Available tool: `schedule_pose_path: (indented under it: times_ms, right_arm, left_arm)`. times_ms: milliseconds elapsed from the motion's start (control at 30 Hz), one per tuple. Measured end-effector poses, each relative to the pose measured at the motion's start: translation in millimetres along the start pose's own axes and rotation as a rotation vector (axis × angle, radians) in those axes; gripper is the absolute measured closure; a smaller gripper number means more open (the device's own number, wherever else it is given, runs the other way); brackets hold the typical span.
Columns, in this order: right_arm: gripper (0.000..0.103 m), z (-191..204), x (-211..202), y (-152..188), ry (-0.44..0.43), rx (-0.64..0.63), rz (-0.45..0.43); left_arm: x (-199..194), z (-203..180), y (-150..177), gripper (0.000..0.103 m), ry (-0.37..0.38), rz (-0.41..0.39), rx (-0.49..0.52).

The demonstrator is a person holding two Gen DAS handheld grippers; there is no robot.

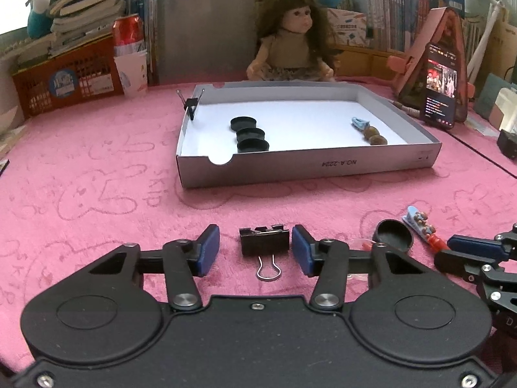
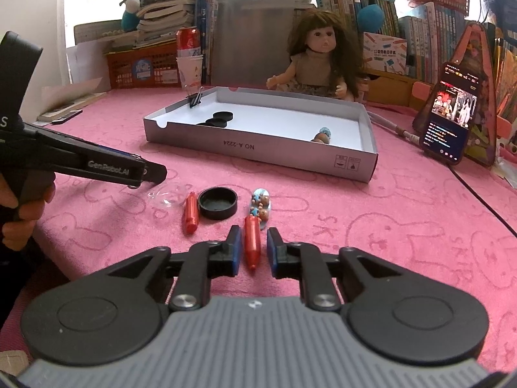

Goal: Organize rigid objects
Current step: 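Carry the binder clip and red marker into the tray and open both grippers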

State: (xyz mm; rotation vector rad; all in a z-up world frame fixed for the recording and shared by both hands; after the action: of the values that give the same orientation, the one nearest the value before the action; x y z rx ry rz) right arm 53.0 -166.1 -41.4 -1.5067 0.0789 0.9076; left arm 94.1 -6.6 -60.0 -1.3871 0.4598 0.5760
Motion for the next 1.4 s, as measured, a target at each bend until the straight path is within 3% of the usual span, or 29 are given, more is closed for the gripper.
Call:
schedule_pose_path:
  times_ms: [33,67,133,400,700,867,1100,1400]
  right_arm:
    - [0.065,0.1,0.5,0.2,0.001,0.000,-0.001]
    - [0.075,0.4,0.9,0.4,0.001,-0.002,0.001]
    - [0.089,2.2,1.4,0.4,0.000,-0.013,0.008]
    - [0.089,-0.7,-1.7,-15.8,0.003,-0.007,-0.012]
    - [0.089,-41.8,13.5,-66.5,0.042,0.101,-0.045]
    - [0.089,-78.1,42.8,-101.4,0.033,0.211,-0.014]
    - [0.089,-119.7,93.9,-134.6,0.020,0.344,0.055]
    - [0.089,-146.8,144.7,-146.5,0.054,0.437,0.082]
  left_arm:
    - [-0.3,-0.5,0.1,0.066,0.000,-0.002,0.000]
    - [-1.0,-1.3,0.1,0.073,0.005,-0.007,0.003]
    - [-2.7,-2.6,-0.2,0.073,0.000,-0.009,0.015]
    - [-16.8,-0.6,-16.6,0.073,0.041,-0.030,0.012]
    - [0.2,8.4,-74.5,0.073,0.075,-0.053,-0.056]
    - [31.8,8.1,-116.3,0.073,0.074,-0.043,-0.062]
    - [98.2,3.0,-157.5,0.073,0.061,0.059,-0.062]
    - [159.0,-0.8,-163.2,0.073,-0.003,0.147,-0.060]
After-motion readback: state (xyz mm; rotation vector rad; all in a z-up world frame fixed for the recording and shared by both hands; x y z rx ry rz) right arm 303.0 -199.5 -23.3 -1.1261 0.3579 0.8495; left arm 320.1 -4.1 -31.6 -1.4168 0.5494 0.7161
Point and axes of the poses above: each gripper's, at about its wrist camera, not at the fingertips, and x roughly the way its jaws point, z to its left, y to its underside, the point moved 8 cm from there along x, roughly the way its jaws point, and after that the axes turned 11 degrees about -y, right-handed, at the moved point
